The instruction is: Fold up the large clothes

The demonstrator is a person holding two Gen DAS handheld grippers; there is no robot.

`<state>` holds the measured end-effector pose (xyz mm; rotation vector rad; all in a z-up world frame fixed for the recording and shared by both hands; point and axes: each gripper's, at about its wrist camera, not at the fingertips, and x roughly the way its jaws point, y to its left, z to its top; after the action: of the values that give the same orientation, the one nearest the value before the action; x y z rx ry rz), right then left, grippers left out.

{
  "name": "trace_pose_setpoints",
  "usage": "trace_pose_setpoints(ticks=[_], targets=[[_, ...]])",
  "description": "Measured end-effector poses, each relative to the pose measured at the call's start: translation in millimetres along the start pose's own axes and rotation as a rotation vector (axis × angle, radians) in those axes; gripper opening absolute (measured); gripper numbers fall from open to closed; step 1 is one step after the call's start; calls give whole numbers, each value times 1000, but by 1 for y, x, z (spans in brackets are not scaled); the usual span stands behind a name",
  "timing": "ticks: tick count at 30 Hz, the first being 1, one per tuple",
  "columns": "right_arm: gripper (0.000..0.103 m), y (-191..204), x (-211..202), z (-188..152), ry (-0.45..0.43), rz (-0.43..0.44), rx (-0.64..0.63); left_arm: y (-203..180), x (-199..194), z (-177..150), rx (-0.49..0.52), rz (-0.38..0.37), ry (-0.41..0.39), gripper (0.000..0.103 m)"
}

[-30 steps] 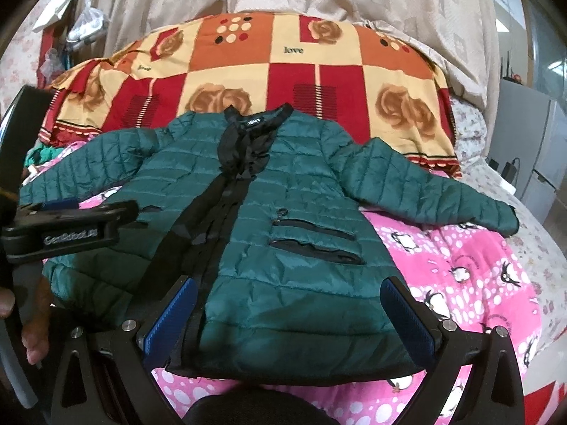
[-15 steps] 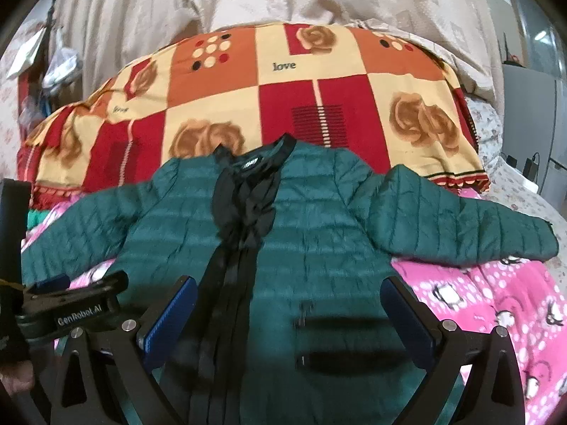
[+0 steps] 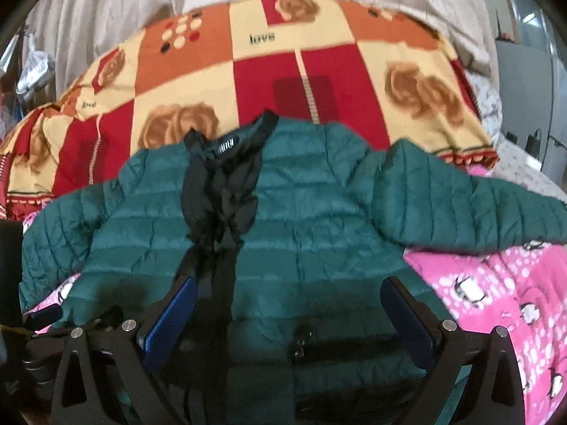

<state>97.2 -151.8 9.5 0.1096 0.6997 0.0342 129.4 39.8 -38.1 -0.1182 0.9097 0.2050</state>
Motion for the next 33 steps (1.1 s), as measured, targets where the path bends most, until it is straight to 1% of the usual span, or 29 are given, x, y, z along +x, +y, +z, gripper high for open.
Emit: trace_pose_setpoints(ticks=[4, 7, 8, 11, 15, 18, 20, 23, 26, 29, 31, 33], targets=[[102, -1, 16, -8, 87, -2, -7, 4, -4, -1, -34, -9, -22, 102], [102, 1, 21, -14, 112, -1, -22, 7, -7, -2, -55, -32, -31, 102], [102, 2, 22, -16, 118, -2, -32, 8, -10, -2, -60, -35, -47, 102], [102, 5, 24, -19, 133, -3, -47, 7, -20, -3, -54, -49, -93, 102], [102, 5, 21, -23, 139, -6, -53, -1, -36, -6, -15, -55, -185, 102], [102, 4, 16, -24, 125, -9, -46, -4, -44, -8, 7, -67, -232, 102], [102, 3, 13, -23, 115, -7, -38, -6, -48, -9, 18, -83, -244, 102], [102, 1, 7, -22, 91, -6, -26, -10, -53, -10, 35, -88, -255, 102], [102, 1, -7, -19, 32, 23, -16, -12, -56, -10, 49, -91, -261, 102], [102, 7, -33, -15, -92, 37, -37, -10, -63, -10, 38, -94, -292, 102], [102, 11, -51, -13, -180, -5, -60, -5, -68, -11, 14, -107, -317, 102], [102, 12, -60, -12, -230, -55, -62, 1, -70, -10, -12, -99, -336, 102]])
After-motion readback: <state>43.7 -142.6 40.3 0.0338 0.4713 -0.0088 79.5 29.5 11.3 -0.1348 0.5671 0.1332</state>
